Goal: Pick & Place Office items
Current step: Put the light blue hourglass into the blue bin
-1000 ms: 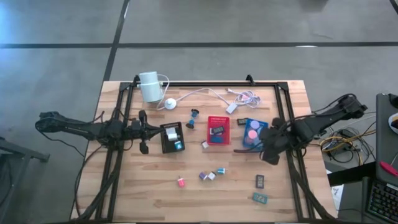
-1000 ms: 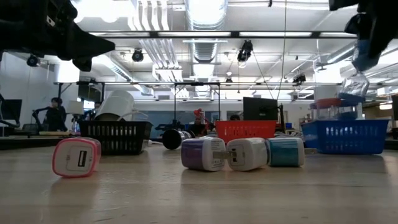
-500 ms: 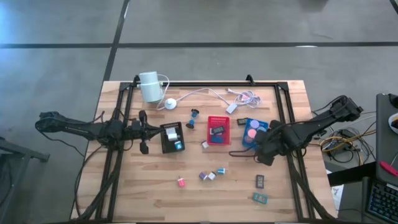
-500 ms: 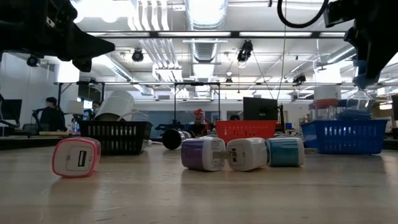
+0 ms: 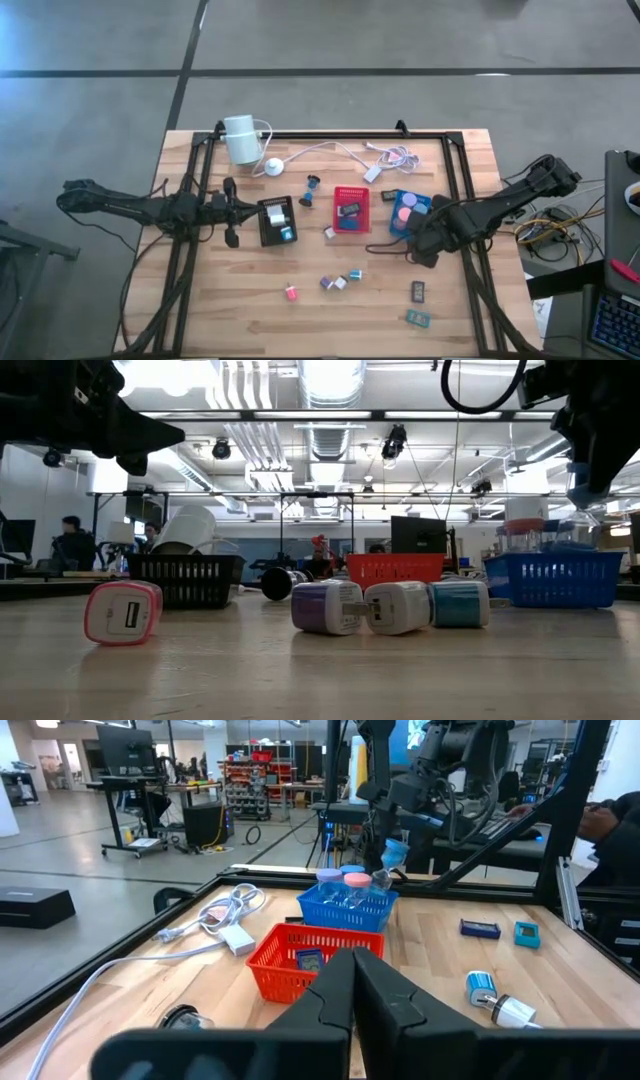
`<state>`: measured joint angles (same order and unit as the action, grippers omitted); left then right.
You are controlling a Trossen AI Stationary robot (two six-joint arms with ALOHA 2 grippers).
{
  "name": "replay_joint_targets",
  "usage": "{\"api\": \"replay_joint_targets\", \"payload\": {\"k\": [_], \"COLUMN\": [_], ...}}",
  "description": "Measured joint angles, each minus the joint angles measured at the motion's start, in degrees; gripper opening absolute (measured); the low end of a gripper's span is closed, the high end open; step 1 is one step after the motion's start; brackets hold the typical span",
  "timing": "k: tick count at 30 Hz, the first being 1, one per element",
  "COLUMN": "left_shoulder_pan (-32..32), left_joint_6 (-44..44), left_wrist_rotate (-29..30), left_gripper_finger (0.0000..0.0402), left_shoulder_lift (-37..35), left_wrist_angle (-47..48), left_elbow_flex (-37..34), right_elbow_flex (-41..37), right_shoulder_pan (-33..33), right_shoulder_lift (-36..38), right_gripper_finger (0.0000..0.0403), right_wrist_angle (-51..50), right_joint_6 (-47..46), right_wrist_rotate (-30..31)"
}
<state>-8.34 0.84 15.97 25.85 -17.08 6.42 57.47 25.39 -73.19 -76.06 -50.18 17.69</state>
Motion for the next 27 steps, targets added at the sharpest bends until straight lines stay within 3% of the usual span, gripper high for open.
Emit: {"api": "replay_joint_targets", "payload": {"k": [27], "left_shoulder_pan": [0.00], "left_joint_6": [0.00], "left_wrist_rotate": [0.00], "left_gripper_finger": [0.0014], "left_shoulder_lift": [0.00], "left_wrist_angle": [0.00], "left_elbow_flex": [-0.02], "right_elbow_flex": [-1.01], "right_shoulder_pan": [-3.43], "right_shoulder_lift": [0.00], "right_gripper_finger": [0.0194], "right_wrist_angle": [1.89], "right_joint_6": [5.79], "right_wrist_rotate": [-4.81]}}
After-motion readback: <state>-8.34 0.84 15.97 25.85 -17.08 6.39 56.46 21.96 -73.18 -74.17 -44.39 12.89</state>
